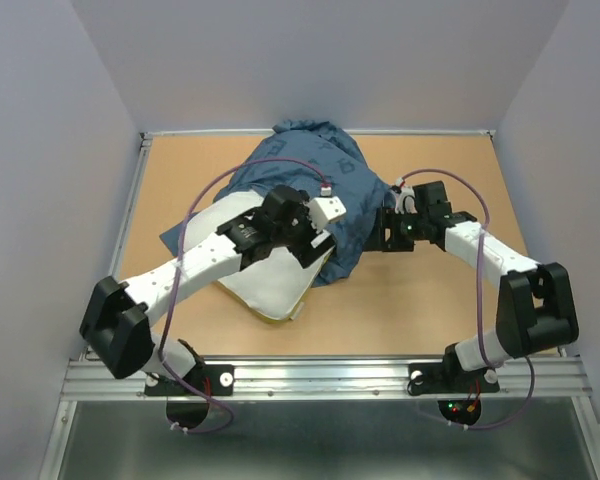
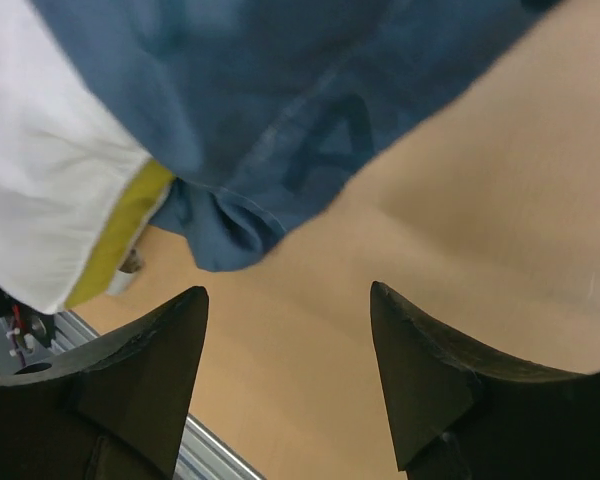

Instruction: Put the pillow into the pillowcase

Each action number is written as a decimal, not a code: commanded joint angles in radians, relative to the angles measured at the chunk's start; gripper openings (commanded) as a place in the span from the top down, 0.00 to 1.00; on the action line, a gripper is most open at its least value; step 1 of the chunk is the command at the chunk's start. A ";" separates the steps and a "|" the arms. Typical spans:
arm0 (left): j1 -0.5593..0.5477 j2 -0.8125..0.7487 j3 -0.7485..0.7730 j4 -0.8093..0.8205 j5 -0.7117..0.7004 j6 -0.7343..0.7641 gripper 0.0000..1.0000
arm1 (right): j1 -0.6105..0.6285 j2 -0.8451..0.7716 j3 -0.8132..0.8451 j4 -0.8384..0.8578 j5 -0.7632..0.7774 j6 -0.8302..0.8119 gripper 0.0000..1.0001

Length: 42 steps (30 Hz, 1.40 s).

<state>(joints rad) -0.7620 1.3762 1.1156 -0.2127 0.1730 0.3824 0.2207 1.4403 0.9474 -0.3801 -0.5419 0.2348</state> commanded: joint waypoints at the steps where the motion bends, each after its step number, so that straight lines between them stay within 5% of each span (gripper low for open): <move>1: -0.064 0.072 -0.031 -0.021 -0.112 -0.082 0.01 | 0.002 0.046 -0.064 0.085 0.057 0.070 0.28; 12: -0.120 0.352 0.046 0.012 -0.320 -0.143 0.07 | -0.029 0.216 -0.147 0.305 -0.036 0.170 0.24; 14: -0.108 0.374 0.050 0.003 -0.331 -0.166 0.17 | -0.029 0.258 -0.147 0.345 -0.043 0.198 0.24; 17: -0.079 0.389 0.070 -0.007 -0.267 -0.188 0.48 | -0.029 0.339 -0.147 0.418 -0.073 0.241 0.24; 18: -0.070 0.389 0.085 -0.007 -0.232 -0.191 0.70 | -0.029 0.366 -0.150 0.466 -0.081 0.270 0.24; 21: -0.056 0.383 0.121 -0.010 -0.178 -0.198 1.00 | -0.027 0.414 -0.167 0.546 -0.082 0.317 0.25; 24: -0.031 0.365 0.162 -0.016 -0.057 -0.226 1.00 | -0.027 0.445 -0.174 0.602 -0.087 0.343 0.34; 26: -0.017 0.362 0.182 -0.027 -0.012 -0.231 1.00 | -0.027 0.462 -0.177 0.645 -0.102 0.363 0.50; 30: 0.000 0.370 0.228 -0.051 0.017 -0.267 1.00 | -0.027 0.413 -0.183 0.722 -0.177 0.391 0.98; 37: 0.076 0.397 0.360 -0.028 -0.007 -0.356 1.00 | 0.022 0.120 -0.193 0.624 -0.309 0.318 0.99; 42: 0.124 0.440 0.525 0.042 -0.090 -0.485 1.00 | 0.228 -0.026 -0.118 0.440 -0.421 0.228 1.00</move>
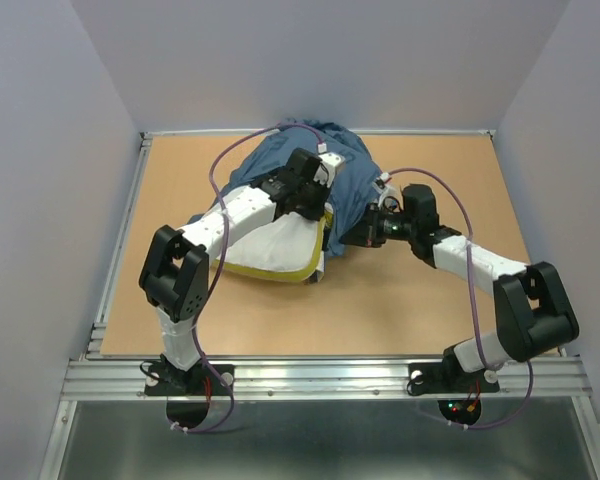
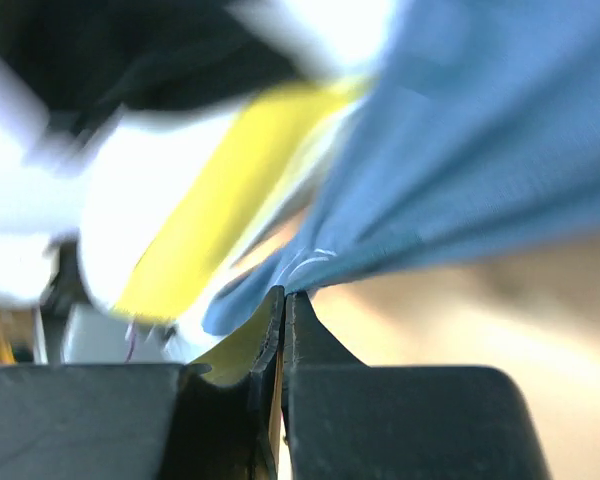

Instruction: Put the pillow into the pillowcase

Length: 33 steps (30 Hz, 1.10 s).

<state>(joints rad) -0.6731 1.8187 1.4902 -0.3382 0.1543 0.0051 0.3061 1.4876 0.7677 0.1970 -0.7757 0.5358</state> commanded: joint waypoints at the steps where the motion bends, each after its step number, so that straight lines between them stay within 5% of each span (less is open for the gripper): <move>1: 0.049 0.001 0.215 0.182 -0.085 -0.119 1.00 | 0.162 -0.087 0.064 -0.149 -0.215 -0.060 0.99; 5: 0.060 -0.013 0.285 0.251 -0.144 -0.145 1.00 | 0.134 -0.098 0.122 -0.297 -0.246 -0.156 1.00; 13: 0.035 -0.114 -0.251 0.387 -0.019 -0.142 1.00 | 0.064 0.051 0.248 -0.330 -0.234 -0.232 0.99; 17: 0.032 -0.067 -0.369 0.413 0.057 -0.213 1.00 | 0.096 0.094 0.259 -0.341 -0.278 -0.218 0.99; 19: 0.058 -0.055 -0.403 0.419 0.064 -0.228 1.00 | 0.099 0.065 0.249 -0.360 -0.272 -0.218 0.76; 21: 0.082 -0.064 -0.419 0.418 0.056 -0.205 1.00 | 0.035 0.031 0.248 -0.466 -0.252 -0.252 0.33; 23: 0.127 -0.059 -0.412 0.363 0.059 -0.180 1.00 | -0.099 -0.010 0.251 -0.542 -0.229 -0.328 0.24; 26: 0.170 -0.070 -0.430 0.340 0.074 -0.123 1.00 | -0.259 -0.030 0.314 -0.752 -0.130 -0.503 0.27; 30: 0.175 -0.096 -0.456 0.340 0.096 -0.073 1.00 | -0.354 -0.008 0.364 -0.748 0.294 -0.579 0.48; 33: 0.175 -0.098 -0.458 0.340 0.111 -0.083 1.00 | -0.386 0.077 0.401 -0.676 0.455 -0.539 0.48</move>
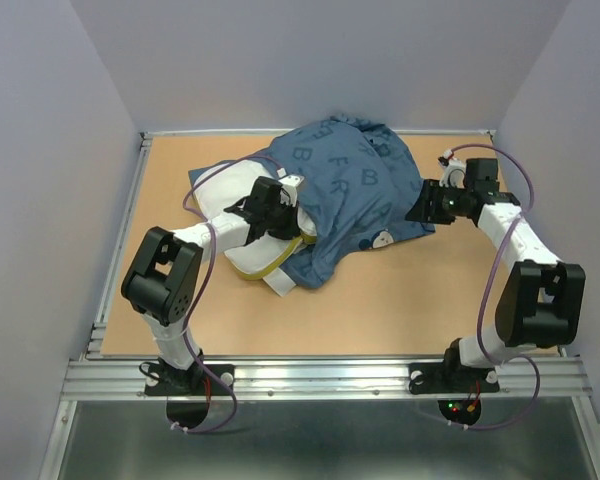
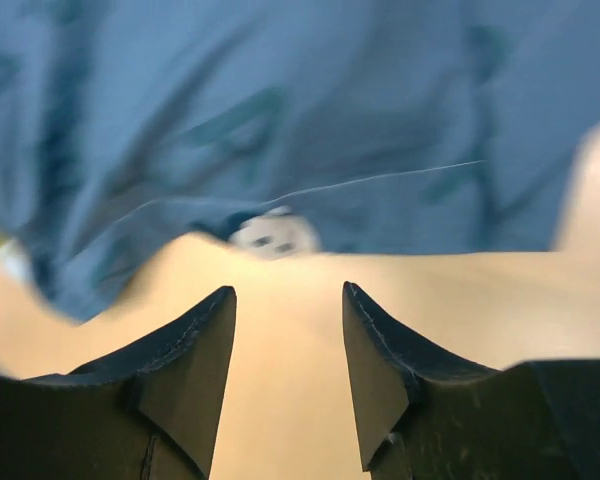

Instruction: Put the pillow into the pillowcase

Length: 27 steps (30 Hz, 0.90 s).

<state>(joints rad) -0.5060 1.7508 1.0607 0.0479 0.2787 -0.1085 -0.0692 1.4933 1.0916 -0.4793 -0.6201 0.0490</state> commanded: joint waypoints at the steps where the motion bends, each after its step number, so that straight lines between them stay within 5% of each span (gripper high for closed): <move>1: 0.007 -0.028 -0.025 -0.046 -0.003 0.027 1.00 | -0.023 0.096 0.111 0.040 0.368 -0.010 0.48; 3: 0.007 -0.024 -0.021 -0.045 -0.003 0.021 1.00 | -0.027 0.151 0.145 0.080 0.436 0.003 0.47; 6: 0.007 -0.020 -0.021 -0.042 -0.001 0.018 1.00 | -0.037 0.290 0.256 0.094 0.531 0.020 0.32; 14: 0.007 -0.037 -0.047 -0.031 -0.012 0.013 1.00 | -0.055 0.605 0.476 0.108 0.574 0.061 0.32; 17: 0.007 -0.039 -0.050 -0.023 -0.009 0.001 1.00 | -0.060 0.642 0.513 0.108 0.560 0.083 0.49; 18: 0.007 -0.039 -0.051 -0.022 -0.009 -0.002 1.00 | -0.063 0.647 0.518 0.110 0.556 0.087 0.60; 19: 0.007 -0.039 -0.053 -0.020 -0.013 -0.003 1.00 | -0.079 0.642 0.518 0.108 0.544 0.101 0.85; 21: 0.007 -0.037 -0.054 -0.017 -0.015 -0.003 1.00 | -0.104 0.613 0.504 0.108 0.537 0.100 0.99; 27: 0.007 -0.030 -0.064 -0.002 -0.003 -0.016 1.00 | -0.311 0.478 0.485 0.114 0.551 0.012 0.99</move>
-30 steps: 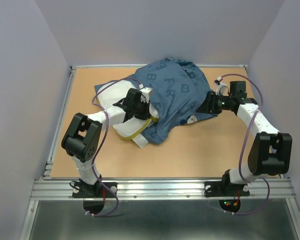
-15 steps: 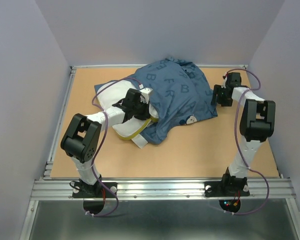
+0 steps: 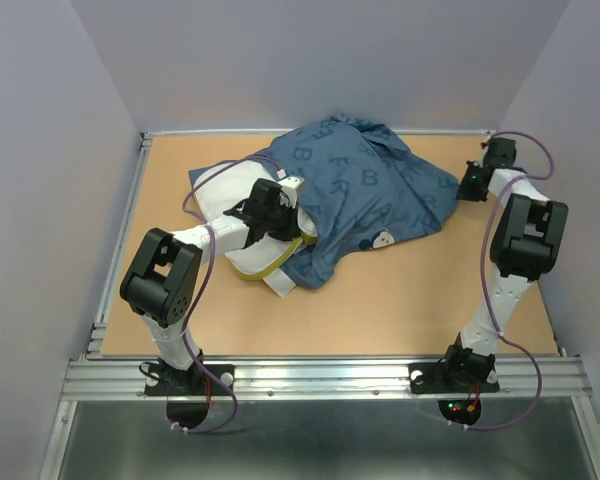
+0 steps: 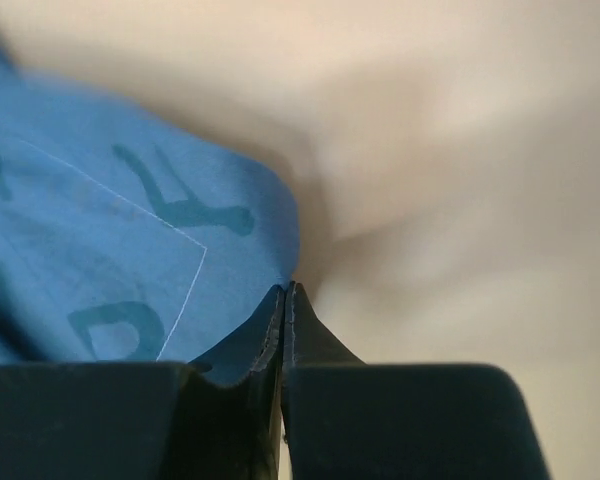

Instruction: Put the pillow into the pillowcase

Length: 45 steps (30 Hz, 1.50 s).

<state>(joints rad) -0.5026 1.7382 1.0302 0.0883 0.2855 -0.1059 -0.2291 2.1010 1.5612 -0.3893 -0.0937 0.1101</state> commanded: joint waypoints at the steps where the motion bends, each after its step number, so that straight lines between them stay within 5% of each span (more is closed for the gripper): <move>1: 0.004 -0.017 -0.033 -0.041 -0.006 -0.020 1.00 | -0.176 -0.136 0.017 0.024 0.034 -0.079 0.99; 3: 0.004 -0.017 -0.030 -0.038 -0.005 -0.025 1.00 | -0.220 -0.144 0.016 0.026 0.052 -0.110 0.99; 4: 0.004 -0.016 -0.024 -0.038 0.004 -0.026 1.00 | -0.222 -0.142 0.011 0.026 0.069 -0.184 0.92; 5: 0.004 -0.016 -0.021 -0.036 0.013 -0.026 1.00 | -0.222 -0.142 0.005 0.024 0.063 -0.196 0.70; 7: 0.001 -0.009 -0.013 -0.030 0.035 -0.025 1.00 | -0.216 -0.165 -0.024 0.012 0.025 -0.216 0.10; 8: 0.001 -0.009 -0.010 -0.027 0.044 -0.025 1.00 | -0.208 -0.165 -0.035 0.006 0.006 -0.214 0.01; 16: -0.123 0.012 0.070 0.085 0.098 -0.044 1.00 | -0.067 -0.272 -0.128 -0.082 -0.291 -0.146 0.13; 24: -0.178 0.167 0.303 0.140 0.098 -0.044 1.00 | 0.042 -0.323 -0.142 -0.126 -0.537 -0.075 0.20; 25: -0.175 0.165 0.315 0.128 0.136 -0.205 0.76 | 0.059 -0.346 -0.129 -0.128 -0.550 -0.076 0.27; 29: -0.153 0.006 0.177 0.117 0.201 -0.095 0.51 | 0.137 -0.383 -0.092 -0.131 -0.551 -0.101 0.37; 32: -0.096 -0.172 0.058 0.079 0.228 -0.063 0.39 | 0.264 -0.392 -0.099 -0.135 -0.482 -0.158 0.37; 37: 0.039 -0.342 -0.001 -0.060 0.144 0.007 0.34 | 0.476 -0.391 -0.147 -0.135 -0.315 -0.217 0.36; 42: 0.194 -0.339 0.001 -0.131 0.089 0.150 0.29 | 0.643 -0.339 -0.144 -0.131 -0.089 -0.253 0.34; 45: 0.278 -0.270 0.077 -0.197 0.069 0.228 0.30 | 0.677 -0.244 -0.100 -0.132 0.015 -0.237 0.44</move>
<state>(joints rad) -0.2989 1.3899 1.0439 0.0154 0.3985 -0.0185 0.4469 1.7649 1.4265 -0.5194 -0.2783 -0.1123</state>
